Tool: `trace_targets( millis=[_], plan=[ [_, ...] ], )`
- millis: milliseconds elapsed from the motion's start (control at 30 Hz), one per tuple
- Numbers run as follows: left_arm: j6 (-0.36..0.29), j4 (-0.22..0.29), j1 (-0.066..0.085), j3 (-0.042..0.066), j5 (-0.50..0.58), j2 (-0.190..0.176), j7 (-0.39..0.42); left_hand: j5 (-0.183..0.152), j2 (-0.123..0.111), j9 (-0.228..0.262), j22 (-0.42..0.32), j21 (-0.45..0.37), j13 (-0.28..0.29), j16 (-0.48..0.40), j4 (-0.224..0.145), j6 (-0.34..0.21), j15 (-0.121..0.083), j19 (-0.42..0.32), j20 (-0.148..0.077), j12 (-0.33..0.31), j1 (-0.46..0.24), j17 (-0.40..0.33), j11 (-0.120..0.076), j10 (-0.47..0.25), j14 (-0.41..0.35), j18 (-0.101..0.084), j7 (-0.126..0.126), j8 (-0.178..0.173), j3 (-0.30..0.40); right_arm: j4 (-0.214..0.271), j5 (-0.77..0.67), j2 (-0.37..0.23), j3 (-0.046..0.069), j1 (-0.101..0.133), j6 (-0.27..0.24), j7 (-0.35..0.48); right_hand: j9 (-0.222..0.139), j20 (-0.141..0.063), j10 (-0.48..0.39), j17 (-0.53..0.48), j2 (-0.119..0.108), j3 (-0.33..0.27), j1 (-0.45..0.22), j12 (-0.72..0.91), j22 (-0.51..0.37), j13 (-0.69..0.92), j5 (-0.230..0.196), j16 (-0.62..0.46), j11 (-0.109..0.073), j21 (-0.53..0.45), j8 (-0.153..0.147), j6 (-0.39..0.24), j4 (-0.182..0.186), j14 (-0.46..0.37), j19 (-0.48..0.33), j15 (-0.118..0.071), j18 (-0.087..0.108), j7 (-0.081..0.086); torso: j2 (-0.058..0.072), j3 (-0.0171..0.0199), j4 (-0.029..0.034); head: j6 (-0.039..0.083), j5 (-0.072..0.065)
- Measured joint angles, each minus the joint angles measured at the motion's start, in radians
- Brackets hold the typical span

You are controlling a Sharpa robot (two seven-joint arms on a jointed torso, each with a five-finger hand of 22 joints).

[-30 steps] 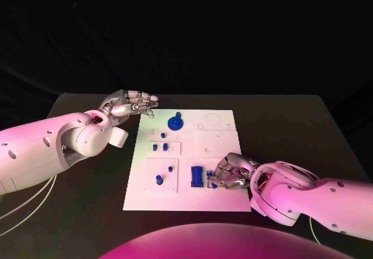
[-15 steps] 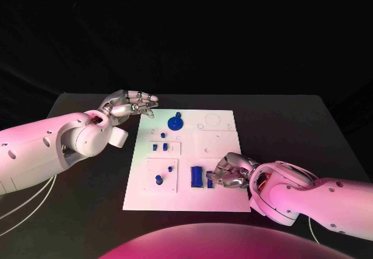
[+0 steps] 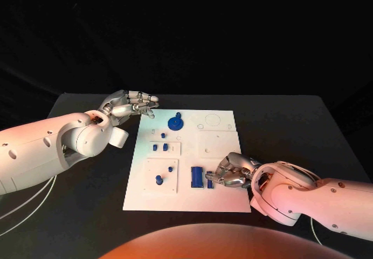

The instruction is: Assemble the parts on the task board

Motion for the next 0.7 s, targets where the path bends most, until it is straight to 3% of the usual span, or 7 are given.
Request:
trace_targets(
  millis=[100, 333, 433, 533, 700],
  plan=[
    [0.000, 0.000, 0.000, 0.000, -0.001, 0.000, 0.000, 0.000, 0.000, 0.000, 0.000, 0.000, 0.000, 0.000, 0.000, 0.000, 0.000, 0.000, 0.000, 0.000, 0.000, 0.000, 0.000, 0.000, 0.000, 0.000, 0.000, 0.000, 0.000, 0.005, -0.002, -0.010, 0.000, 0.000, 0.000, 0.002, 0.000, 0.000, -0.002, 0.000, -0.015, -0.013, 0.016, 0.000, 0.000, 0.000, 0.000, 0.000, -0.002, 0.000, 0.000, 0.000, -0.007, 0.000, 0.000, 0.000, 0.000, 0.000, 0.000, 0.0001, -0.0003, 0.000, 0.000],
    [0.000, -0.001, 0.000, 0.000, -0.002, 0.000, 0.000, 0.000, 0.000, 0.000, 0.000, 0.000, 0.000, 0.000, 0.000, 0.000, 0.000, 0.000, 0.000, 0.000, 0.000, 0.000, 0.000, 0.000, 0.000, 0.000, 0.000, 0.000, 0.000, 0.022, -0.004, -0.046, 0.000, 0.001, -0.001, 0.022, 0.001, 0.000, -0.001, 0.000, -0.010, -0.035, 0.088, 0.000, 0.000, 0.000, 0.000, 0.000, -0.002, -0.001, 0.000, 0.000, -0.024, 0.000, 0.000, 0.000, 0.000, 0.000, -0.001, 0.0004, -0.0015, 0.001, 0.002],
    [0.000, -0.002, 0.000, 0.000, -0.002, 0.000, 0.000, 0.000, 0.000, -0.001, 0.000, 0.000, 0.000, 0.000, 0.000, 0.000, 0.000, 0.000, 0.000, 0.000, 0.000, 0.000, 0.000, 0.000, 0.000, 0.000, 0.000, 0.000, 0.000, 0.032, -0.002, -0.055, 0.001, 0.004, -0.004, 0.047, 0.001, 0.000, -0.001, 0.000, -0.023, -0.045, 0.163, -0.008, 0.000, 0.000, 0.000, 0.000, -0.001, -0.012, 0.000, -0.011, -0.060, 0.000, 0.000, 0.000, 0.000, -0.001, -0.001, 0.0005, -0.0015, 0.002, 0.002],
    [0.000, -0.003, 0.000, 0.000, -0.002, 0.001, 0.000, 0.000, 0.000, -0.001, 0.000, 0.000, 0.000, 0.000, 0.000, 0.000, 0.000, 0.000, 0.000, 0.000, 0.000, 0.000, 0.000, 0.000, 0.000, 0.000, 0.000, 0.000, 0.000, 0.038, -0.001, -0.054, 0.002, 0.007, -0.007, 0.074, 0.001, 0.000, -0.001, 0.000, -0.028, -0.049, 0.204, -0.003, 0.000, 0.000, 0.000, 0.000, -0.001, -0.012, 0.000, -0.011, -0.083, 0.000, 0.000, 0.000, 0.000, -0.001, -0.001, 0.0006, -0.0015, 0.003, 0.001],
    [0.001, -0.004, 0.000, 0.000, -0.003, 0.002, 0.000, 0.000, 0.000, -0.001, 0.000, 0.000, 0.000, 0.000, 0.000, 0.000, 0.000, 0.000, 0.000, 0.000, 0.000, 0.000, 0.000, 0.000, 0.000, 0.000, 0.000, 0.000, 0.000, 0.041, -0.003, -0.032, 0.002, 0.008, -0.009, 0.111, 0.001, 0.000, -0.001, 0.000, -0.030, -0.052, 0.222, 0.008, 0.000, 0.000, 0.000, 0.000, -0.002, -0.009, 0.000, -0.009, -0.092, 0.004, 0.000, -0.004, 0.000, -0.002, -0.001, 0.0007, 0.0000, 0.004, 0.000]
  ],
)
